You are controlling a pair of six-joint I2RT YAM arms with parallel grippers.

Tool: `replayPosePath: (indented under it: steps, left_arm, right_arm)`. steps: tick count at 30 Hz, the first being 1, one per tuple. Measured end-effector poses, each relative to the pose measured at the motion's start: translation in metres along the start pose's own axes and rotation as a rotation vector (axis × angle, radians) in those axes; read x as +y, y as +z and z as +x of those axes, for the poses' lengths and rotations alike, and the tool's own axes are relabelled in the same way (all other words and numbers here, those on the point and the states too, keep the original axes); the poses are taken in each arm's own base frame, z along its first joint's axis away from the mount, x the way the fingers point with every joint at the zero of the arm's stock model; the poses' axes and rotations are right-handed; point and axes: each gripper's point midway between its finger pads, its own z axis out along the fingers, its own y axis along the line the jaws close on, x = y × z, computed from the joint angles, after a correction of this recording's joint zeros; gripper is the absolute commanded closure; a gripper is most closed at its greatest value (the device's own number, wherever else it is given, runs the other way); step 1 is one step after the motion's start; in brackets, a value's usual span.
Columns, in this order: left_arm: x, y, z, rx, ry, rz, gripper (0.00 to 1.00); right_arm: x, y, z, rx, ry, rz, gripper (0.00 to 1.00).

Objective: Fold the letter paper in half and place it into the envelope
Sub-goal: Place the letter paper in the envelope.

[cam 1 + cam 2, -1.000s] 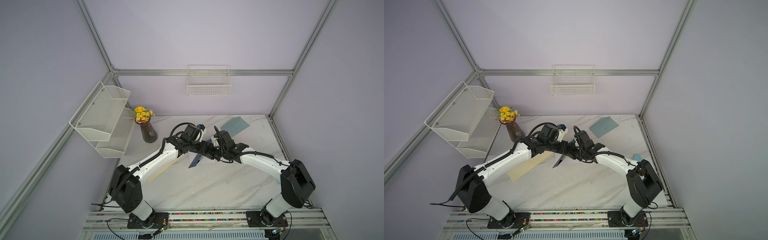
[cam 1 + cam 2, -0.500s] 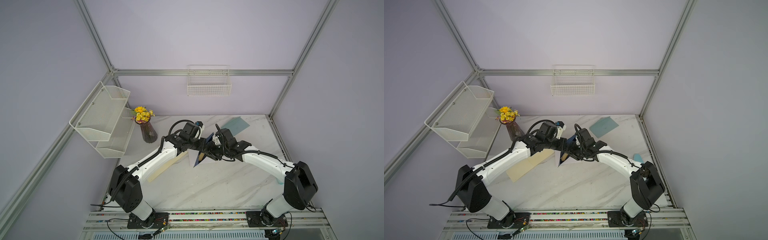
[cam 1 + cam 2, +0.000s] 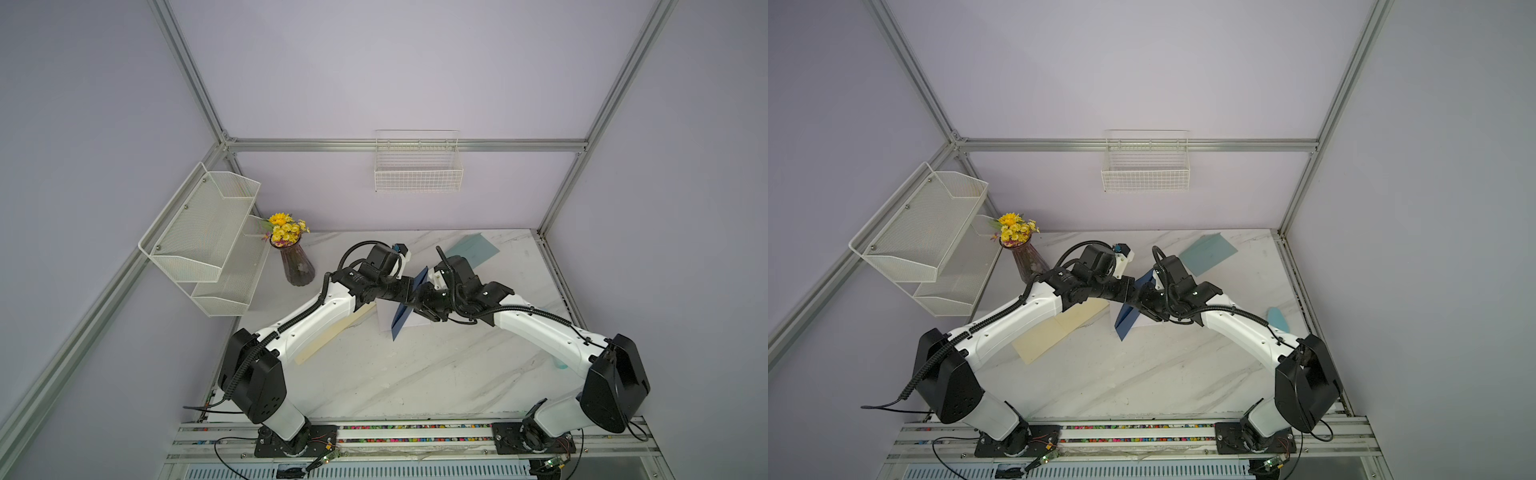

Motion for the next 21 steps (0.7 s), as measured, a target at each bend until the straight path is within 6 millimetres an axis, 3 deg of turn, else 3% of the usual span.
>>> replayPosePath:
  steps: [4,8,14,21]
  left_arm:
    - [0.003,0.003,0.0,-0.004,-0.03,0.016,1.0]
    - [0.012,0.015,0.025,0.054,-0.08,0.022,1.0]
    - [0.029,0.032,0.061,0.115,-0.161,-0.003,1.0]
    - [0.045,0.044,0.076,0.11,-0.2,-0.044,1.0]
  right_arm:
    - [0.007,-0.013,0.0,-0.023,-0.016,-0.02,0.52]
    - [0.01,-0.024,-0.002,-0.06,-0.029,-0.045,0.53]
    - [-0.015,-0.023,0.001,-0.076,-0.014,0.002,0.5]
    - [-0.03,-0.023,-0.003,-0.093,-0.03,0.045,0.37]
